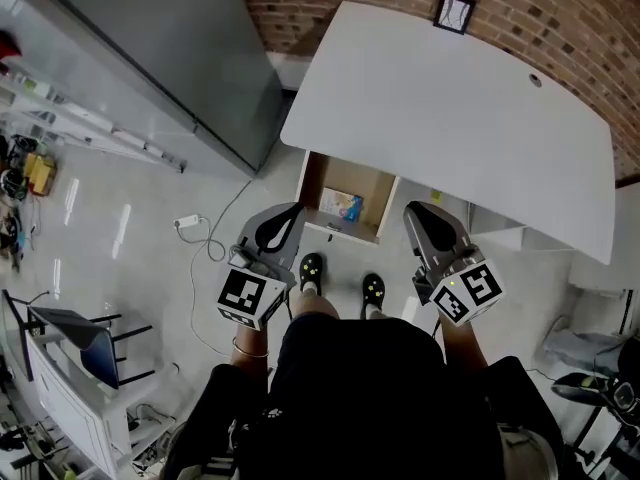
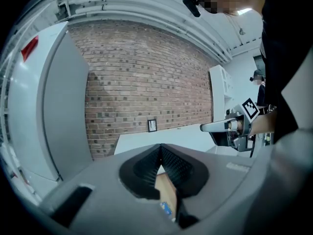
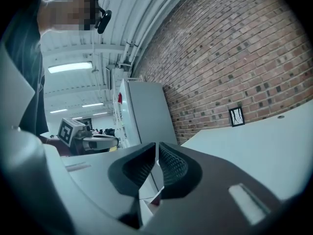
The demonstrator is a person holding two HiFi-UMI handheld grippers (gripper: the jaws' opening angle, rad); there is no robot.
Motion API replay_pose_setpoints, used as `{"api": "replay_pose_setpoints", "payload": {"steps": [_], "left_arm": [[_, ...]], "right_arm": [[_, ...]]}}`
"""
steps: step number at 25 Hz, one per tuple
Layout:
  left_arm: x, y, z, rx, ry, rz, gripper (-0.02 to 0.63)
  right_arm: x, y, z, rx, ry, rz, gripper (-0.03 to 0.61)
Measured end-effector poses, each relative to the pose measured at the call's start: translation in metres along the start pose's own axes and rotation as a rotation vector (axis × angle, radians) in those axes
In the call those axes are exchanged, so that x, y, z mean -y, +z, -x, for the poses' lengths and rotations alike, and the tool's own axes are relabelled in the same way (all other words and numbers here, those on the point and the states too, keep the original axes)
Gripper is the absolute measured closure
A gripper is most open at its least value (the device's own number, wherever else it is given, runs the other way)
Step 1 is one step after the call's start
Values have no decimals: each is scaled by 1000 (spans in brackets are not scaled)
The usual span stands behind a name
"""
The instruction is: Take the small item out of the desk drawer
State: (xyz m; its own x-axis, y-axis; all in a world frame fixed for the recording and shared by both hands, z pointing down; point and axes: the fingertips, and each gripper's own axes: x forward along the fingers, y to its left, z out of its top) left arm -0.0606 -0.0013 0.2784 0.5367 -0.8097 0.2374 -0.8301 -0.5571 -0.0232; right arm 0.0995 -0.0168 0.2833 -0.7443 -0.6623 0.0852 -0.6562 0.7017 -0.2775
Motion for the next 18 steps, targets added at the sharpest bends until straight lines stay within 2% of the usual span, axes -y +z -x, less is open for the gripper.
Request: {"api": "replay_pose_setpoints", "payload": {"steps": [6, 14, 18], "left_arm": [[-36, -8, -11, -32, -65, -28, 613], [-65, -62, -35, -160, -140, -62, 612], [-68, -84, -53, -189, -184, -60, 612]], "right_arm": [[-4, -8, -30, -15, -63, -6, 566], [1, -48, -65, -116, -118, -2, 566], [12, -69, -77, -148, -143, -15, 565]]}}
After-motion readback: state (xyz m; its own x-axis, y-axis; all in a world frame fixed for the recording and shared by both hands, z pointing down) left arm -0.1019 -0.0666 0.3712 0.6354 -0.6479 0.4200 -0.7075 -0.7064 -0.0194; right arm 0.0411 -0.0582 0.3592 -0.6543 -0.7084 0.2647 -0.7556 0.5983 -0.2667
